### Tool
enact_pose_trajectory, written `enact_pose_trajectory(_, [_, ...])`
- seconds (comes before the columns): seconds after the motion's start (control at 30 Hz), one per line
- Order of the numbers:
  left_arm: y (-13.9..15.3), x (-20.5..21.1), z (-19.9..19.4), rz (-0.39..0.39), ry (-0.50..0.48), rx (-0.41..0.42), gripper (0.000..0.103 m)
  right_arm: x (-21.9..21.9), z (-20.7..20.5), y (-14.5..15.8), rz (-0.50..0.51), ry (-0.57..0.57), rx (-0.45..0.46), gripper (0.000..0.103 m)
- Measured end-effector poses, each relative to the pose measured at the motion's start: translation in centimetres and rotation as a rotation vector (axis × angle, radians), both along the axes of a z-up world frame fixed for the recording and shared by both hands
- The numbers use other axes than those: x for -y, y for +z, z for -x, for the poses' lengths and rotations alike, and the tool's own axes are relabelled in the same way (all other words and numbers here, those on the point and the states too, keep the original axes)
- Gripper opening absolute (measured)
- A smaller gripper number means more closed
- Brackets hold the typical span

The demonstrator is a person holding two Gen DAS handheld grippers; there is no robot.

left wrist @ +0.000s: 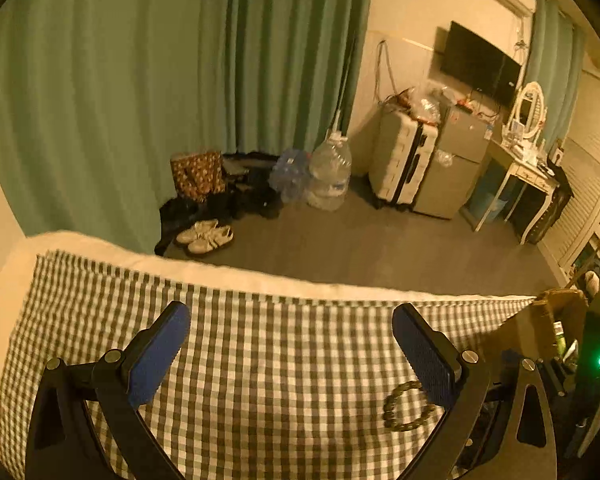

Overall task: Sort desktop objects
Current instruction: 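Move the right gripper back over the bead bracelet on the bed, then grasp the dark bead bracelet with the right gripper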

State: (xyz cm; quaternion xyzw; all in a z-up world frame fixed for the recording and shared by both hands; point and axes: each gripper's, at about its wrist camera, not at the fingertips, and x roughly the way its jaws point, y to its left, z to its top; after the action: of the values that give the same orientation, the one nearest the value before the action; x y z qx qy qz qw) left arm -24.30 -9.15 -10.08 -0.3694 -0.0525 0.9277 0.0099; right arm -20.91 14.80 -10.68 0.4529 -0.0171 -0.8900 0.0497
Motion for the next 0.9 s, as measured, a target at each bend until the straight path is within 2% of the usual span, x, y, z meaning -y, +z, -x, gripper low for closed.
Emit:
enact_pose_trajectory(0.17, [-2.9,0.9,1.2,-0.01,0.034,0.051,0.103,-0.3,1.6,-5.2,-0.014,-0.03,0.081,0.098])
enact_pose_trajectory(0.33, [-4.8,1.0,1.9,0.003,0.021,0.079,0.103,-0.2,2.1,-10.1,-0.029,-0.032,0.174,0.098])
enact_pose_trajectory(0.43, [-5.9,1.6,2.1,0.004,0.021,0.098,0.103,0.4,2.0,-11.3,-0.06,-0.009,0.184,0.098])
enact_pose_trajectory(0.57, [-7.1,1.4,2.2,0.005,0.014,0.118,0.103,0.7,2.2,-13.4,-0.123,-0.006,0.255,0.098])
enact_pose_trajectory(0.7, [-8.1,1.2,2.0,0.007,-0.006,0.135,0.103,0.1,1.7,-13.5,-0.098,-0.029,0.223,0.095])
enact_pose_trajectory(0.8, [-8.7,0.7,1.8,0.025,-0.022,0.15,0.103,0.0,1.5,-13.3,-0.096,-0.032,0.213,0.078])
enact_pose_trajectory(0.9, [-8.4,0.3,1.5,0.033,-0.028,0.148,0.103,0.0,1.3,-12.9,-0.096,-0.026,0.21,0.056])
